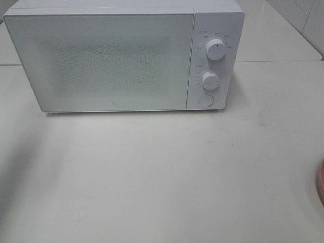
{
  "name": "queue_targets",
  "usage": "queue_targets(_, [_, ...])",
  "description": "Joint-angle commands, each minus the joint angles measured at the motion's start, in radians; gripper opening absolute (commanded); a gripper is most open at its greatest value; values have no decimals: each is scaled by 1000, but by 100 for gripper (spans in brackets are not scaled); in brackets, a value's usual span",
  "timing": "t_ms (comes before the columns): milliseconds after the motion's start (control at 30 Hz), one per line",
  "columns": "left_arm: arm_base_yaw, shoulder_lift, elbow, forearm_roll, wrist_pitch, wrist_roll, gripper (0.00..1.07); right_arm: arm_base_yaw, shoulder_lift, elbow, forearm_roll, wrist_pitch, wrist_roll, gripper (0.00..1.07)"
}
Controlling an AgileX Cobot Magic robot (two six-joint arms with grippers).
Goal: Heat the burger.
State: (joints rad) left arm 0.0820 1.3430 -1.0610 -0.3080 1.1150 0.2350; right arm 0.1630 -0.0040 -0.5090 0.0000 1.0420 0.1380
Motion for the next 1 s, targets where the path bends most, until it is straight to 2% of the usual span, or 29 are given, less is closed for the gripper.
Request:
queue_targets(33, [3, -117, 64, 58, 11, -38, 101, -8, -25, 2, 0, -5, -15, 75])
queue_targets(100, [3, -200, 127, 64, 6, -38, 101, -8, -25, 2, 0, -5, -15, 75])
queue_targets(200, [3, -229, 144, 67, 7, -38, 101, -8, -25, 2, 0, -5, -15, 75])
queue_targets(267, [3, -346, 238, 74, 12, -38, 101, -8, -25, 2, 0, -5, -15, 75])
queue_targets(333, [3, -371, 257, 74, 15, -38, 101, -8, -25, 2, 0, -5, -15, 75])
queue_targets(367, [3, -436, 300, 73, 17, -38, 101, -8, -25, 2, 0, -5, -15, 75])
queue_targets(400, [3, -436, 300, 73, 17, -38, 101, -8, -25, 2, 0, -5, -15, 75])
queue_targets(433, [3, -501, 346, 71, 20, -38, 101, -8, -25, 2, 0, -5, -15, 75])
queue_targets(500, [3, -527, 362, 72, 20, -38, 100, -8, -25, 2, 0, -5, -15, 75])
queue_targets(533, [3, -588, 402, 72, 20, -38, 100, -8, -25, 2, 0, -5, -15, 75])
queue_targets(733, [3, -774, 485, 74, 24, -38, 100, -8, -25, 2, 0, -5, -15, 75])
queue_targets(1000, [3, -956, 531, 69, -19, -38, 100, -8, -25, 2, 0, -5, -15, 75])
